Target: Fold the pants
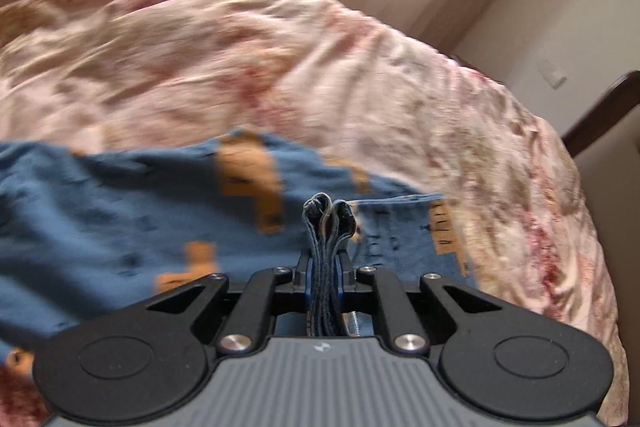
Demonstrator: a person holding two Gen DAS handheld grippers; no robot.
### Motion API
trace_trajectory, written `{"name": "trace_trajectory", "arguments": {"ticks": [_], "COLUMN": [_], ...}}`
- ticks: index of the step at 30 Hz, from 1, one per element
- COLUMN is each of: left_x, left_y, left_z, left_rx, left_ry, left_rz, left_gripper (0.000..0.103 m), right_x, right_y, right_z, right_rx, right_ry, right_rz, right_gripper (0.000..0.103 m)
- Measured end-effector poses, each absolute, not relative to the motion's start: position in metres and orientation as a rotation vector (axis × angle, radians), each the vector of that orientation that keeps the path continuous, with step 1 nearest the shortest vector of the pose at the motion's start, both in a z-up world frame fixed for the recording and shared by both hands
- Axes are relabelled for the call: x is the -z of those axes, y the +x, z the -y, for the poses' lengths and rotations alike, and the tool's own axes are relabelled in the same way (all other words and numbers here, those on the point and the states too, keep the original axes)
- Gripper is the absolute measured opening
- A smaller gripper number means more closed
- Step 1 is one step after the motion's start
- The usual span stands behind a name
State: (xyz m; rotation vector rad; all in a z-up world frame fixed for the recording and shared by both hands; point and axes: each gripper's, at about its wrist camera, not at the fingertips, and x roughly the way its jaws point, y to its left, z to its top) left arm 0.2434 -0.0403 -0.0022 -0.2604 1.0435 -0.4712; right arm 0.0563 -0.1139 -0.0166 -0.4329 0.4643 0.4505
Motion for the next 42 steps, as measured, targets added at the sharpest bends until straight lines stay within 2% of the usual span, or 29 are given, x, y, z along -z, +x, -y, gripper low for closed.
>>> {"name": "trace_trajectory", "arguments": {"ticks": [2,4,6,7,8,9,10,11,12,13,14,20,27,30,33,36,39,42], "left_x": [0.014,0.025,0.031,0.030,0.028,0.024,0.020,0.014,0.011,0.009,0.008,0.029,0.050,0.053,0.048,0.032,0.023,0.037], "left_y": [0.245,0.247,0.245,0.242,0.240,0.238,0.234,0.228,0.223,0.220,0.219,0.227,0.220,0.219,0.220,0.208,0.182,0.159], "left_z": [0.027,0.017,0.009,0.006,0.005,0.006,0.007,0.008,0.011,0.016,0.020,0.063,0.069,0.062,0.058,0.052,0.049,0.061], "left_rx": [0.447,0.429,0.407,0.408,0.406,0.391,0.369,0.341,0.319,0.304,0.297,0.106,0.030,0.043,0.061,0.066,0.162,0.177], "left_ry": [-0.274,-0.295,-0.329,-0.337,-0.327,-0.304,-0.277,-0.249,-0.229,-0.208,-0.196,-0.072,0.011,-0.006,-0.008,-0.061,-0.101,-0.023], "left_rz": [-1.058,-1.068,-1.058,-1.045,-1.031,-1.014,-0.985,-0.940,-0.893,-0.848,-0.819,-0.790,-0.715,-0.710,-0.710,-0.690,-0.657,-0.684], "left_gripper": [0.013,0.018,0.031,0.034,0.042,0.060,0.069,0.080,0.084,0.086,0.089,0.090,0.098,0.101,0.101,0.100,0.103,0.103], "right_x": [0.021,0.028,0.033,0.031,0.027,0.022,0.017,0.013,0.009,0.007,0.006,0.015,0.057,0.060,0.057,0.041,0.020,0.026], "right_y": [0.061,0.066,0.069,0.068,0.064,0.060,0.054,0.048,0.041,0.038,0.038,0.102,0.154,0.163,0.161,0.142,0.100,0.079], "right_z": [0.100,0.091,0.088,0.090,0.096,0.104,0.112,0.123,0.136,0.147,0.159,0.213,0.199,0.231,0.265,0.282,0.267,0.221], "right_rx": [-0.487,-0.512,-0.520,-0.527,-0.536,-0.528,-0.494,-0.453,-0.395,-0.332,-0.257,-0.047,-0.119,0.018,0.141,0.209,0.110,-0.038], "right_ry": [-0.445,-0.452,-0.457,-0.446,-0.428,-0.417,-0.416,-0.418,-0.423,-0.437,-0.460,-0.486,-0.632,-0.558,-0.543,-0.529,-0.460,-0.453], "right_rz": [-0.480,-0.507,-0.528,-0.521,-0.507,-0.484,-0.454,-0.422,-0.382,-0.351,-0.328,-0.354,-0.374,-0.410,-0.430,-0.415,-0.363,-0.360], "right_gripper": [0.017,0.017,0.019,0.022,0.024,0.032,0.049,0.060,0.079,0.089,0.091,0.093,0.093,0.099,0.099,0.091,0.095,0.099]}}
